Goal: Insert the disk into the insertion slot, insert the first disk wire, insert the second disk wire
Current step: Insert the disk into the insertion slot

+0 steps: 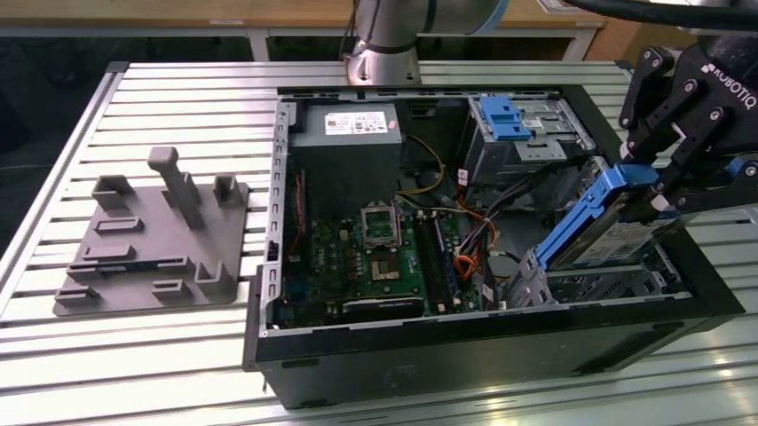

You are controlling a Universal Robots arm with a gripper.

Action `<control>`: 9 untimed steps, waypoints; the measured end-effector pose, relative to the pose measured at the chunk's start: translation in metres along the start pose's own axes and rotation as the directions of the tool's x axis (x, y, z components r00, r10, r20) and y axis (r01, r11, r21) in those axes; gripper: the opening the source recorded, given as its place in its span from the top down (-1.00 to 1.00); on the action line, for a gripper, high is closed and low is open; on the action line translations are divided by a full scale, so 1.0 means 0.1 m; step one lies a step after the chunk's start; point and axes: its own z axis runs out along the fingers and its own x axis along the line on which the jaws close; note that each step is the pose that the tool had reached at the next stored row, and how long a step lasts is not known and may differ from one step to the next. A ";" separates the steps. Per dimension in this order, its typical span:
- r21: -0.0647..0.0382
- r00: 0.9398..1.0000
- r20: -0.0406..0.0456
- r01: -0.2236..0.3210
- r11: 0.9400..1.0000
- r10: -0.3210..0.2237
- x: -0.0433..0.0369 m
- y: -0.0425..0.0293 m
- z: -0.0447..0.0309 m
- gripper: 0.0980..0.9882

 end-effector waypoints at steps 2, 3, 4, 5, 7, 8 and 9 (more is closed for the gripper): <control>0.000 1.000 0.000 0.000 1.000 0.000 0.001 -0.001 0.018 0.40; 0.000 1.000 0.000 0.000 1.000 0.000 0.001 -0.001 0.028 0.40; 0.000 1.000 0.000 0.000 1.000 0.000 0.002 -0.002 0.038 0.40; 0.000 1.000 0.000 0.000 1.000 0.000 0.002 -0.002 0.047 0.40; 0.000 1.000 0.000 0.000 1.000 0.000 0.003 -0.003 0.068 0.40; 0.000 1.000 0.000 0.000 1.000 0.000 0.004 -0.003 0.079 0.40; 0.000 1.000 0.000 0.000 1.000 0.000 0.004 -0.004 0.091 0.40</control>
